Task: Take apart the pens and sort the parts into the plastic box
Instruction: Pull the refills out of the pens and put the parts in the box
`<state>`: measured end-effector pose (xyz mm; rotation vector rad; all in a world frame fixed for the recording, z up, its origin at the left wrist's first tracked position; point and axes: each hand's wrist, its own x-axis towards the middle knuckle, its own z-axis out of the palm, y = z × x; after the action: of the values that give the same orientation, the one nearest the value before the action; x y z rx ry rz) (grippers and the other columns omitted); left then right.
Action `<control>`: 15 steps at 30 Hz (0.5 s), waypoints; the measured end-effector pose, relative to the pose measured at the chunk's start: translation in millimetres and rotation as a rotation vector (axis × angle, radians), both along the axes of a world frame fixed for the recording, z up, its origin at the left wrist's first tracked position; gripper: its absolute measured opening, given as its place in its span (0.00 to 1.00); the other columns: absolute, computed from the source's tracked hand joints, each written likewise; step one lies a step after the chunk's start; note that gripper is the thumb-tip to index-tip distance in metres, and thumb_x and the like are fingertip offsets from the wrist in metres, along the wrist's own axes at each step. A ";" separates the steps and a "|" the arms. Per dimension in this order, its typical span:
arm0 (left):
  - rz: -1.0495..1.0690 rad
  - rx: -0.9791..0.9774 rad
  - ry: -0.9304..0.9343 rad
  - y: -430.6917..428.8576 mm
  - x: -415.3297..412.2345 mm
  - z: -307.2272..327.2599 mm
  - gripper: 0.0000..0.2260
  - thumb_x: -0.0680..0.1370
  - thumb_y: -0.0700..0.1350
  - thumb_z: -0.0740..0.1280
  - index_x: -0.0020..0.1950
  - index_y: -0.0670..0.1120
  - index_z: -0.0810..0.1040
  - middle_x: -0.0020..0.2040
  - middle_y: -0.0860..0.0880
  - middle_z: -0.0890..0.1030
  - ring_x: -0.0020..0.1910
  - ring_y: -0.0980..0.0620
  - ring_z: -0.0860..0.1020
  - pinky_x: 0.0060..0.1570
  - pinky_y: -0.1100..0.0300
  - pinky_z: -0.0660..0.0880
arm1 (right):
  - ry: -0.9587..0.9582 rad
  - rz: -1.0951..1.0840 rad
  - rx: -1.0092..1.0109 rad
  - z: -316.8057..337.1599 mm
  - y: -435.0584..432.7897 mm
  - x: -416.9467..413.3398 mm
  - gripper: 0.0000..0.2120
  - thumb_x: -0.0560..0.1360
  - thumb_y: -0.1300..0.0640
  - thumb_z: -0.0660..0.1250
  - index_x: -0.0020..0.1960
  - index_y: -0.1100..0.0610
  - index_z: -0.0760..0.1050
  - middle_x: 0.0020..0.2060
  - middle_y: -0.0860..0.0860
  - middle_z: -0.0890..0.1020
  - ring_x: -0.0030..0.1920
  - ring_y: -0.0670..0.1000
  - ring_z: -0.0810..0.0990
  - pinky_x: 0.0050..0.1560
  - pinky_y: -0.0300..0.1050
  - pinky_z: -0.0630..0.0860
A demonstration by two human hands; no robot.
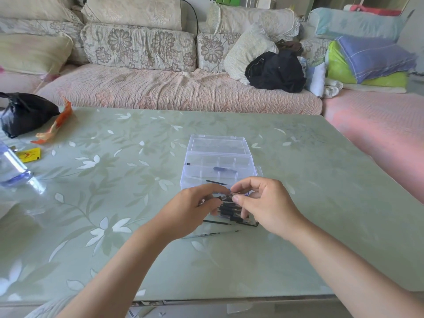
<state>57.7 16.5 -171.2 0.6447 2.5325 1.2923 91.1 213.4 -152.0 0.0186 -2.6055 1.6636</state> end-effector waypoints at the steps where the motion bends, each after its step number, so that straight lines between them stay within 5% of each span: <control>1: -0.008 0.001 0.001 -0.4 -0.1 0.2 0.14 0.80 0.47 0.61 0.55 0.69 0.76 0.38 0.58 0.80 0.30 0.54 0.73 0.36 0.60 0.74 | 0.003 -0.010 -0.018 -0.2 0.1 -0.6 0.06 0.73 0.63 0.72 0.45 0.53 0.81 0.35 0.50 0.84 0.25 0.48 0.77 0.24 0.34 0.67; 6: -0.011 0.000 0.010 -1.0 0.2 1.1 0.15 0.81 0.47 0.60 0.55 0.70 0.76 0.38 0.57 0.79 0.28 0.52 0.76 0.34 0.66 0.71 | 0.004 -0.028 -0.022 -0.4 2.9 -2.5 0.05 0.72 0.62 0.74 0.45 0.53 0.82 0.38 0.49 0.85 0.27 0.49 0.79 0.28 0.36 0.70; 15: 0.025 -0.058 0.045 -2.1 -4.5 -2.8 0.13 0.81 0.49 0.61 0.53 0.70 0.75 0.37 0.58 0.79 0.28 0.57 0.69 0.36 0.60 0.71 | 0.001 -0.076 -0.037 4.5 11.8 -6.2 0.04 0.73 0.62 0.73 0.44 0.53 0.82 0.38 0.50 0.83 0.28 0.49 0.78 0.27 0.32 0.69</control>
<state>53.2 14.4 -174.1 0.6393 2.6117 1.2206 84.9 225.3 -147.5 -0.0805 -2.5401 1.6853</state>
